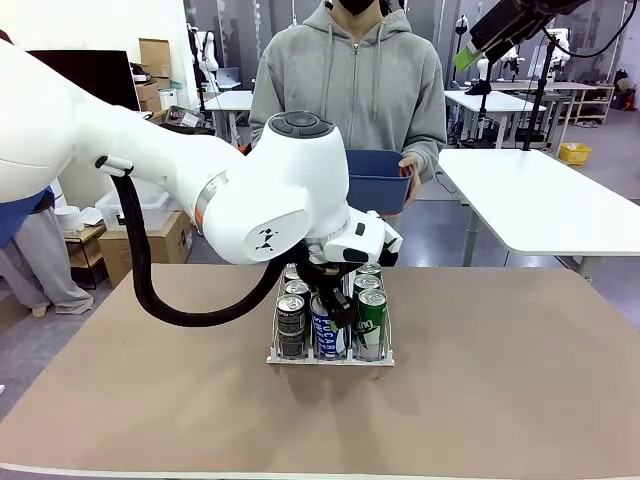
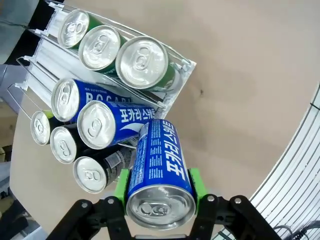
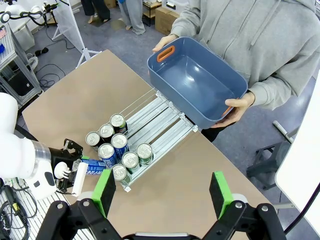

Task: Fill the beverage cans into the dispenser.
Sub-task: Place the picked Ionic drink in the line of the Automatic Can Dispenser with the same cans.

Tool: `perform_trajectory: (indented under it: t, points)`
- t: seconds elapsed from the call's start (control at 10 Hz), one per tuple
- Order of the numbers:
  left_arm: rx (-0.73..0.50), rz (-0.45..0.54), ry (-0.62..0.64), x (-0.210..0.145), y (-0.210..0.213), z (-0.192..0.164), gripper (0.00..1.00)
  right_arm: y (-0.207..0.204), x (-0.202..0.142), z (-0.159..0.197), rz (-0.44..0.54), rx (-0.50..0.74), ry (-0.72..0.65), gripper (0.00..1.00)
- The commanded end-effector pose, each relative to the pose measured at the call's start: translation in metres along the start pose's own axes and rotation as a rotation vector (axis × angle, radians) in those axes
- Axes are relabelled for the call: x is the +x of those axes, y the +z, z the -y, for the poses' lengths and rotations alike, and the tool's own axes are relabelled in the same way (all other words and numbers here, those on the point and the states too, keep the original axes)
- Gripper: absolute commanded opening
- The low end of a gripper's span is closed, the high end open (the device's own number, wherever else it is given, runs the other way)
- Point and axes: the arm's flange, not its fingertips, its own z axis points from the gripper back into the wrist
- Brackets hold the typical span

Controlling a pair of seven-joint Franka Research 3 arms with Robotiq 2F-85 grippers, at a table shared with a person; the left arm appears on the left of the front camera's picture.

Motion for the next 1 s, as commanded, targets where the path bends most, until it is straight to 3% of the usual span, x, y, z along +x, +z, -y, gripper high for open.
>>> perform_trajectory:
  t: [0.0, 0.9]
  points:
    - [0.055, 0.021, 0.063, 0.019, -0.010, -0.013, 0.57, 0.000, -0.004, -0.001, -0.003, 0.001, 0.001, 1.00]
    - [0.084, 0.023, 0.165, 0.037, -0.031, -0.061, 0.57, 0.000, -0.004, -0.001, -0.003, 0.001, 0.001, 1.00]
